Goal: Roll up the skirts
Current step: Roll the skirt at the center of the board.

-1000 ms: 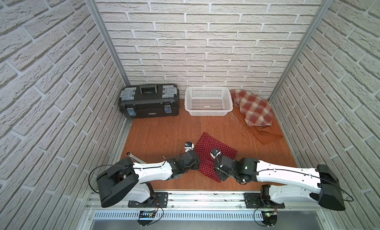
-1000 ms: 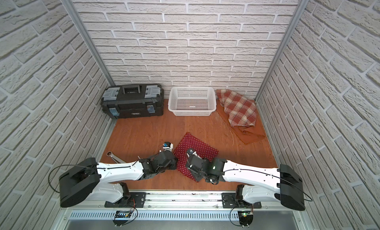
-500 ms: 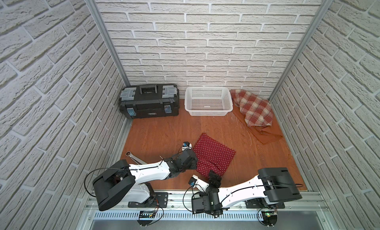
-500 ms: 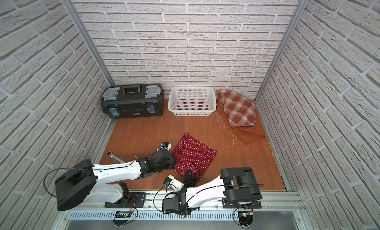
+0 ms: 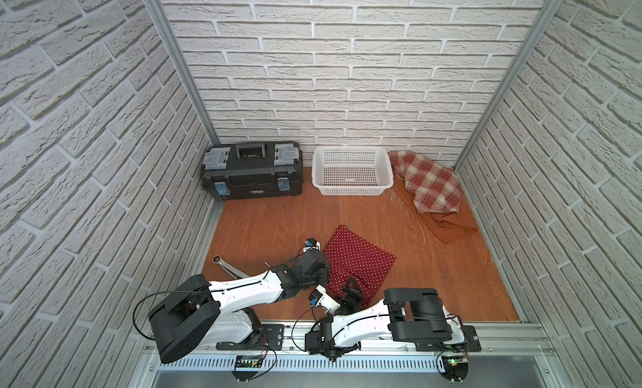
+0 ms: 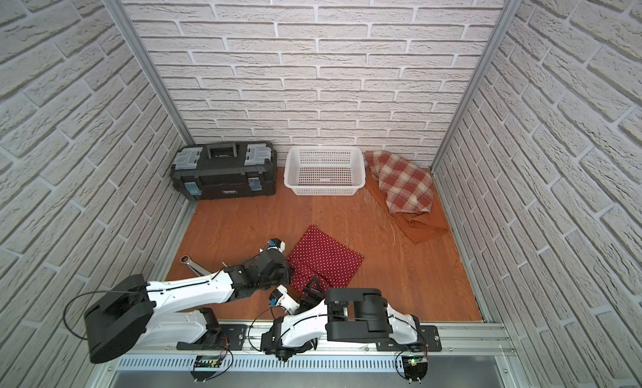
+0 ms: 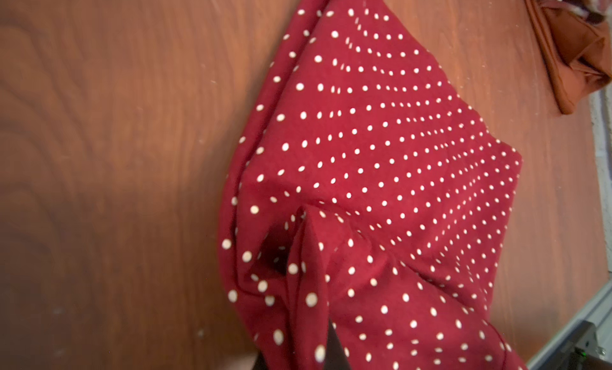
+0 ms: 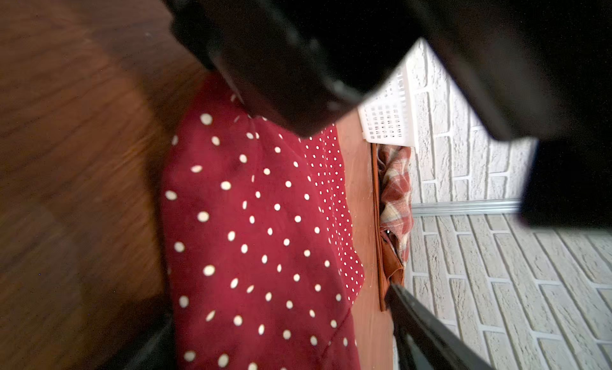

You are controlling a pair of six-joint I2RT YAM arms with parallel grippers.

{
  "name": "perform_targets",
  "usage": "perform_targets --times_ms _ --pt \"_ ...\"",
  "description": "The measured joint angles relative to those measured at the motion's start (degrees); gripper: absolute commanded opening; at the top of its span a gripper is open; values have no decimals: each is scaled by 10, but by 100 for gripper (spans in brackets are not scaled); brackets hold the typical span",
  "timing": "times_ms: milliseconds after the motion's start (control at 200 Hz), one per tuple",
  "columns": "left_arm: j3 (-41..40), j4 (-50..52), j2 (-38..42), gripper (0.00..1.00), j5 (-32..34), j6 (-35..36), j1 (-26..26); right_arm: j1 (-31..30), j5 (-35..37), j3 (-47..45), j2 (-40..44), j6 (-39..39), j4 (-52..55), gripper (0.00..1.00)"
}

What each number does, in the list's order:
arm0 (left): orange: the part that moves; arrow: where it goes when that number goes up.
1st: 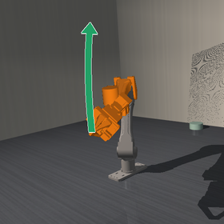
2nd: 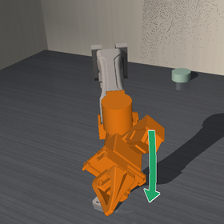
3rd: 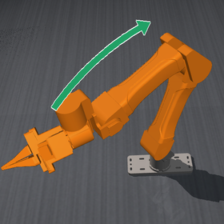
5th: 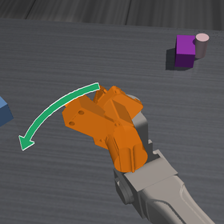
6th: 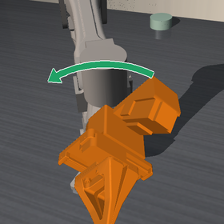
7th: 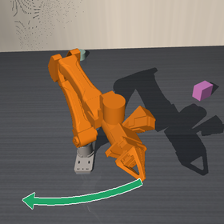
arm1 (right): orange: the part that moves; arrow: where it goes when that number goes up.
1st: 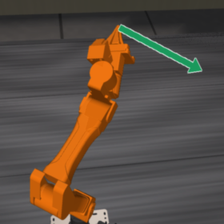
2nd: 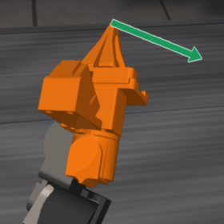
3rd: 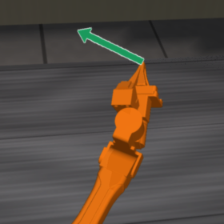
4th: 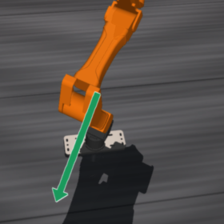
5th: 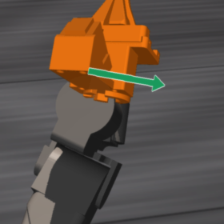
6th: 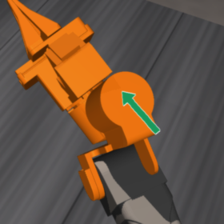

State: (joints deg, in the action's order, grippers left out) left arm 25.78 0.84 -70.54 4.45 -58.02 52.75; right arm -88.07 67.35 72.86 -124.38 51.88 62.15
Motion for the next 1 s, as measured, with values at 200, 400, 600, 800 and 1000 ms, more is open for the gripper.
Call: perform_targets --times_ms 200,400,600,800,1000 --pt "-4 18 26 0 -7 9 -16 12 21 24 -42 49 65 72" --pt "-5 38 42 0 -23 14 -22 50 -18 9 -55 50 109 53" --pt "-10 46 64 0 -46 15 -23 59 -47 0 -52 14 69 28" --pt "-16 64 83 58 -63 16 -42 53 -61 -6 -40 -50 37 21" --pt "-14 99 148 98 -80 29 -112 50 -92 -16 -12 -125 1 17"
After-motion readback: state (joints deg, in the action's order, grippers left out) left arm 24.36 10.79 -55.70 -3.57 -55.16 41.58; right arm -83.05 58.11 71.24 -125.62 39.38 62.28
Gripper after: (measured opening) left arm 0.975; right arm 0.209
